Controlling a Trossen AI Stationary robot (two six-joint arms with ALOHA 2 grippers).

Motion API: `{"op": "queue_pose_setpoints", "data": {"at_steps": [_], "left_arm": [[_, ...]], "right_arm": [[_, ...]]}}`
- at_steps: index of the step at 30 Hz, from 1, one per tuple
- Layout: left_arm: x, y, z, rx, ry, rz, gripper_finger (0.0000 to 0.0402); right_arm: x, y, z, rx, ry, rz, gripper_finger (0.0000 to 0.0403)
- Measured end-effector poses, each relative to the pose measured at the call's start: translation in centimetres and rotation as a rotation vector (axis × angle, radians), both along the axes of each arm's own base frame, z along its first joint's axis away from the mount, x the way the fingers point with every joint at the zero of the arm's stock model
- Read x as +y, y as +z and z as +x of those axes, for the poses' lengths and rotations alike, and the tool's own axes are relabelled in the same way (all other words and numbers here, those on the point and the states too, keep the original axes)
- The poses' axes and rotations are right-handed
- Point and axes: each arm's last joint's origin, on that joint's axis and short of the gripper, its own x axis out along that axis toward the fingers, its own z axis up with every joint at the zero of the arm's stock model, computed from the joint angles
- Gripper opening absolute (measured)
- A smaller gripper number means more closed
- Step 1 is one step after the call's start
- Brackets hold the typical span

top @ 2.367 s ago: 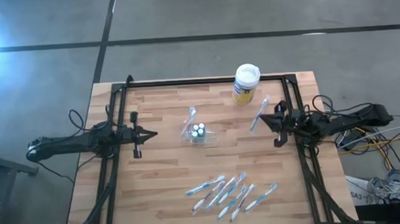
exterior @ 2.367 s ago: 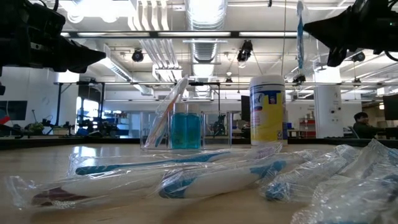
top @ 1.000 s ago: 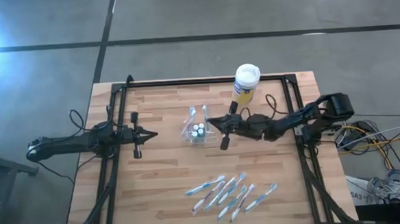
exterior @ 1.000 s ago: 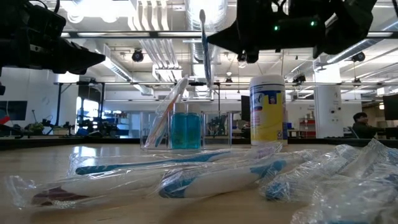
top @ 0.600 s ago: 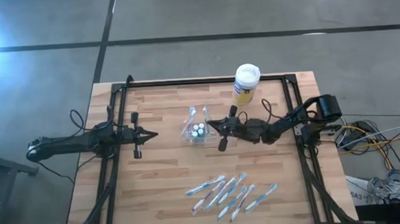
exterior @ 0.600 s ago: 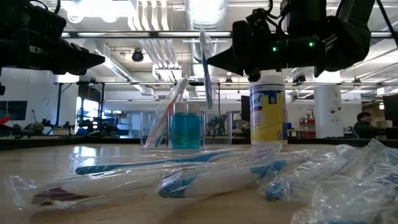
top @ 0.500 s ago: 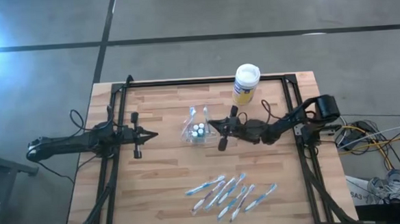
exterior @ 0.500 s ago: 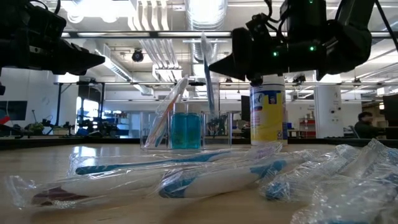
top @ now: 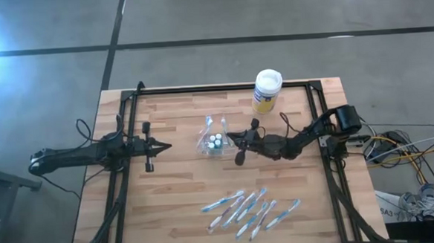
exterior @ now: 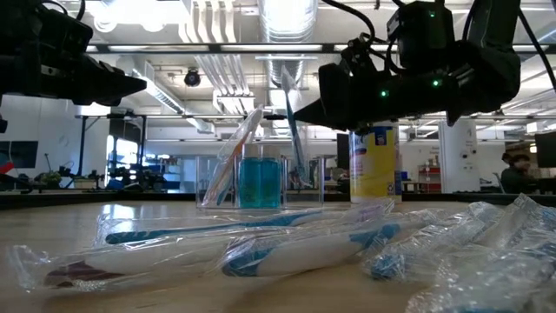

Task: Pick & Place toothbrushing station
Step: Put the blue toothbrush into the transparent organizer

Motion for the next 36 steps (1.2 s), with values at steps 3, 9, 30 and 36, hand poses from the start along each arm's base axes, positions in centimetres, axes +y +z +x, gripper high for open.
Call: {"op": "queue_pose_setpoints", "data": {"at_steps": [3, 9, 30, 36], "left_arm": [[0.0, 0.0, 0.0, 0.0, 0.0, 0.0, 0.001], [0.0, 0.0, 0.0, -0.001, 0.0, 0.0, 0.001], [0.0, 0.0, 0.0, -0.001, 0.0, 0.0, 0.001], [0.0, 0.0, 0.0, 0.0, -0.001, 0.0, 0.001]], "right_arm": [[0.2, -0.4, 0.0, 0.004, -0.011, 0.004, 0.0008], [0.2, -0.9, 0.1, 0.016, -0.012, 0.034, 0.0008], [0.2, -1.6, 0.2, 0.071, -0.019, 0.115, 0.0009], [0.2, -1.3, 0.5, 0.059, -0.016, 0.11, 0.0009]]}}
